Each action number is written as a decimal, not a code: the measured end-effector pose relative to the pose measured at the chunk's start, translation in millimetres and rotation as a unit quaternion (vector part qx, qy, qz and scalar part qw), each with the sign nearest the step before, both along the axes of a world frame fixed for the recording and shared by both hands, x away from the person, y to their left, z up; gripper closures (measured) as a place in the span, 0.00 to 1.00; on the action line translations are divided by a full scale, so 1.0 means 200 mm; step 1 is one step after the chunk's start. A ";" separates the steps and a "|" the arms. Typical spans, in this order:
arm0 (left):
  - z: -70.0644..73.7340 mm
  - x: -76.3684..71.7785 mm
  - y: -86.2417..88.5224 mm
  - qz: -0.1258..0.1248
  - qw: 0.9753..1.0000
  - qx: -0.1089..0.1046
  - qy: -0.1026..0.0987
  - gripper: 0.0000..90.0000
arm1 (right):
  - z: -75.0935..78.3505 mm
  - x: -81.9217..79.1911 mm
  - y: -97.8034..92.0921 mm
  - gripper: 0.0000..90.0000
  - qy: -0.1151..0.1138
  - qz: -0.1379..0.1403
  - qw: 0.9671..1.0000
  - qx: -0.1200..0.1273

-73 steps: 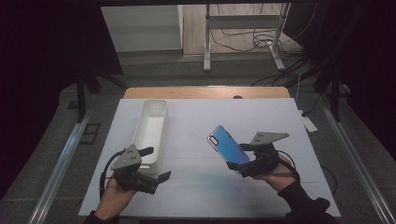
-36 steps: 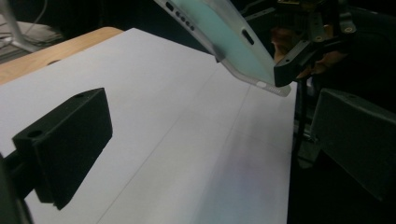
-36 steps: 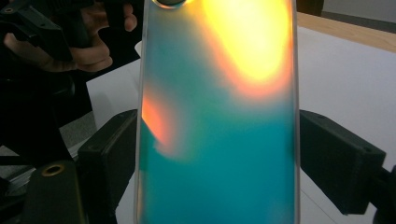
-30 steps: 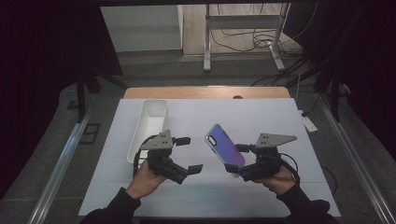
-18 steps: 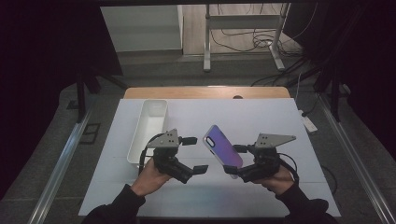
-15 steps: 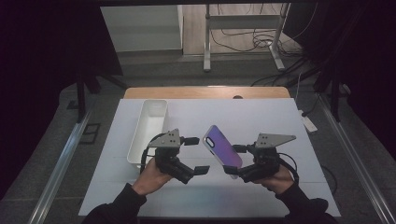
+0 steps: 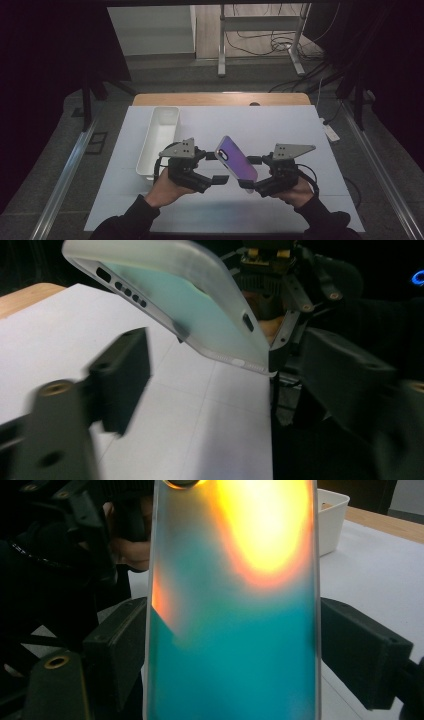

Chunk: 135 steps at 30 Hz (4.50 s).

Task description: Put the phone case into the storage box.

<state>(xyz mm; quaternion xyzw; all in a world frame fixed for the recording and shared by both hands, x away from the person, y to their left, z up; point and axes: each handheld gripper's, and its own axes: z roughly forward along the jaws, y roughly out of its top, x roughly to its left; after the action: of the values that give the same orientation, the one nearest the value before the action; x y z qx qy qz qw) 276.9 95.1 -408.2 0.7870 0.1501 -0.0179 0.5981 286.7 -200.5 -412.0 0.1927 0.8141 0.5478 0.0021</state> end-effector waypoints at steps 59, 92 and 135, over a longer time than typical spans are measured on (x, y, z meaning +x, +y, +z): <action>-0.06 0.06 0.02 -0.018 0.998 0.047 0.030 0.99 | -0.10 0.01 0.05 0.18 0.023 0.000 0.994 -0.108; -0.03 0.15 0.09 0.075 0.991 0.104 0.028 0.99 | -0.13 -0.04 -0.07 0.03 -0.005 -0.083 0.979 -0.184; 0.10 0.37 0.24 0.173 0.975 0.139 0.023 0.98 | -0.16 -0.12 -0.42 0.00 0.012 -0.218 0.958 -0.183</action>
<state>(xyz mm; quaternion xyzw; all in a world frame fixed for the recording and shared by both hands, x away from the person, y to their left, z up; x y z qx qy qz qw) 350.6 142.6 -388.2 0.8239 0.2985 0.0884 0.4736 263.1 -285.3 -444.5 0.3684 0.8386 0.3732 0.1474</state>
